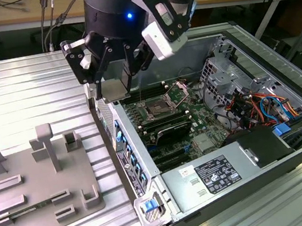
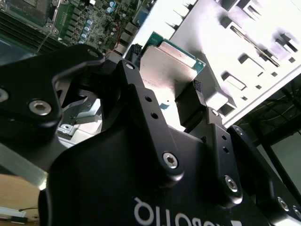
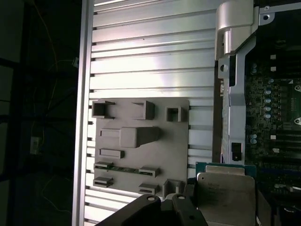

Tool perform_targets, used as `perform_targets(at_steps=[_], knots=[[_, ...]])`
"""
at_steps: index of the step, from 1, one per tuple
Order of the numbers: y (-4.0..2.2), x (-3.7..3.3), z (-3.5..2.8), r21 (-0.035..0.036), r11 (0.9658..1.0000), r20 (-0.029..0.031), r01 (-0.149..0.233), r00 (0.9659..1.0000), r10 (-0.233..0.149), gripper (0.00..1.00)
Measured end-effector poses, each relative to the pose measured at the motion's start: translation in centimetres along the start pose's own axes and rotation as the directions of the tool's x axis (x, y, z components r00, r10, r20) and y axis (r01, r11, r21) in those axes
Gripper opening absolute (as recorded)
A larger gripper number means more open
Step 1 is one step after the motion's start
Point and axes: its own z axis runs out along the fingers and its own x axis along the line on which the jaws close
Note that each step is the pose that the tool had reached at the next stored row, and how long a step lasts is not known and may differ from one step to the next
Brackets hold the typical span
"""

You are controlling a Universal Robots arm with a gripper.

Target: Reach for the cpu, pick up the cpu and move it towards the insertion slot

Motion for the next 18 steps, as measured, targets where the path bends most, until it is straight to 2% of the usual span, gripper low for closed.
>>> perform_targets(at_steps=[18], knots=[[-0.11, -2.79, -0.11, -0.0001, 1.0000, 0.0001, 0.000, 1.0000, 0.000, 0.55]])
